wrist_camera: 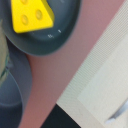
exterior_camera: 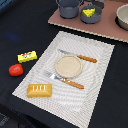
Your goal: Interact with the objects in diverse but meaningful ways.
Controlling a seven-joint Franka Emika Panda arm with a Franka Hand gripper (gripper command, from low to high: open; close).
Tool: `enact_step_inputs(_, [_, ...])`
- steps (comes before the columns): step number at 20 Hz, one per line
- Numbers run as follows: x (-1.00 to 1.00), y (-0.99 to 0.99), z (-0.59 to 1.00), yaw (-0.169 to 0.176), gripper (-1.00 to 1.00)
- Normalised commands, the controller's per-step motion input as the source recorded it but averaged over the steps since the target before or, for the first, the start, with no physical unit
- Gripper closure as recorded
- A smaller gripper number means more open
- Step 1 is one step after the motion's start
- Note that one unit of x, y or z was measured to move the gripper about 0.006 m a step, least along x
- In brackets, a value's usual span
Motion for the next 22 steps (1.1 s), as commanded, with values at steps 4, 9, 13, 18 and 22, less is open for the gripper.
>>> enact_step_inputs(4, [0.0, -0.43, 0.04, 0.0, -1.0])
enact_step_inputs(9, [-0.16, -0.4, 0.0, 0.0, -1.0])
enact_step_inputs(13, [-0.22, -0.42, -0.03, -0.001, -1.0])
enact_step_inputs(18, [-0.3, -0.42, -0.14, -0.01, -1.0])
enact_step_inputs(22, [-0.26, -0.43, -0.12, -0.006, -1.0])
